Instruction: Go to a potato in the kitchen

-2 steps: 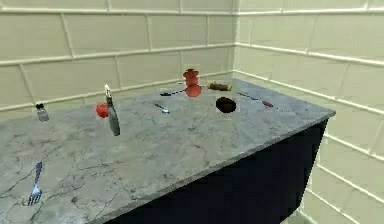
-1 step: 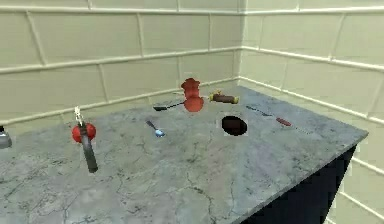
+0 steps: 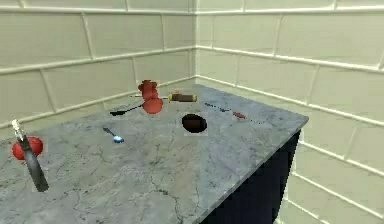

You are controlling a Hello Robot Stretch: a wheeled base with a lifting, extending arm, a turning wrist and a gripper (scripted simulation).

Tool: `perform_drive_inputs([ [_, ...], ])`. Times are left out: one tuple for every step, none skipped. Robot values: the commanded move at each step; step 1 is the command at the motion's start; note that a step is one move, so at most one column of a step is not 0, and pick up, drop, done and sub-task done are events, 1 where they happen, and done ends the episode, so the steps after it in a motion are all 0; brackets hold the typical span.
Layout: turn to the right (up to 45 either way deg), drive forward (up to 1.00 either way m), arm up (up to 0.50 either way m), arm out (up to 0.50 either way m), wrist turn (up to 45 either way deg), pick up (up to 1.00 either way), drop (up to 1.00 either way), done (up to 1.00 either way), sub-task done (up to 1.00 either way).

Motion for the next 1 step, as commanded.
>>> perform_drive_inputs([
  [0.0,0.0,0.0,0.0,0.0,0.0,0.0,1.0,0.0],
])
